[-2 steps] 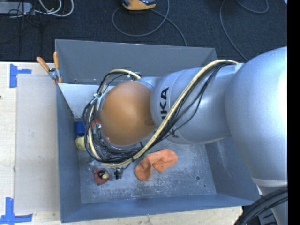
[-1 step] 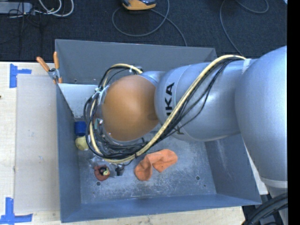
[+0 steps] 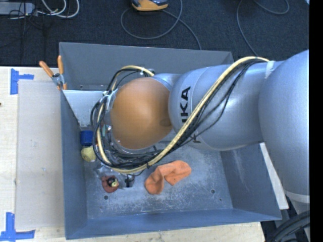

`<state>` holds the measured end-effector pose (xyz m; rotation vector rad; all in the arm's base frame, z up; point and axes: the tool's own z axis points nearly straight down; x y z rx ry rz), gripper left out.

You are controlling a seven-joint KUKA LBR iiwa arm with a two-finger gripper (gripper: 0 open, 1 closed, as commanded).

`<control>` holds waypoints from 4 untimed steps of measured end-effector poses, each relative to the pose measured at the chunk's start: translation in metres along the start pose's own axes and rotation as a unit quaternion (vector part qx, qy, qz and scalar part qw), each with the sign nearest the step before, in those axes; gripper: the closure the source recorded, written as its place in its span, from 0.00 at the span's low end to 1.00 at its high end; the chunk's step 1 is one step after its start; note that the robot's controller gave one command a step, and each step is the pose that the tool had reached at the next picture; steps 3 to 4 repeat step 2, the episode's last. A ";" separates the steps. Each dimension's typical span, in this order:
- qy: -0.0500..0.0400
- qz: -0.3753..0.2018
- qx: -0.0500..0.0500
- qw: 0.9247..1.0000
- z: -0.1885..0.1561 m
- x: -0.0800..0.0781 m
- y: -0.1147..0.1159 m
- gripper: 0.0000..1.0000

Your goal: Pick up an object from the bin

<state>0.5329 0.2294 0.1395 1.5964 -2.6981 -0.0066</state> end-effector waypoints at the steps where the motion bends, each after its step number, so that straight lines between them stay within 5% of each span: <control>1: 0.000 0.000 0.000 1.000 -0.003 0.000 0.000 1.00; 4: 0.001 0.001 -0.001 1.000 -0.008 0.000 0.001 1.00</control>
Offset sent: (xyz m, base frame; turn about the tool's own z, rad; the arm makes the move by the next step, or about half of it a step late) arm 0.0000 0.0000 0.0221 0.0000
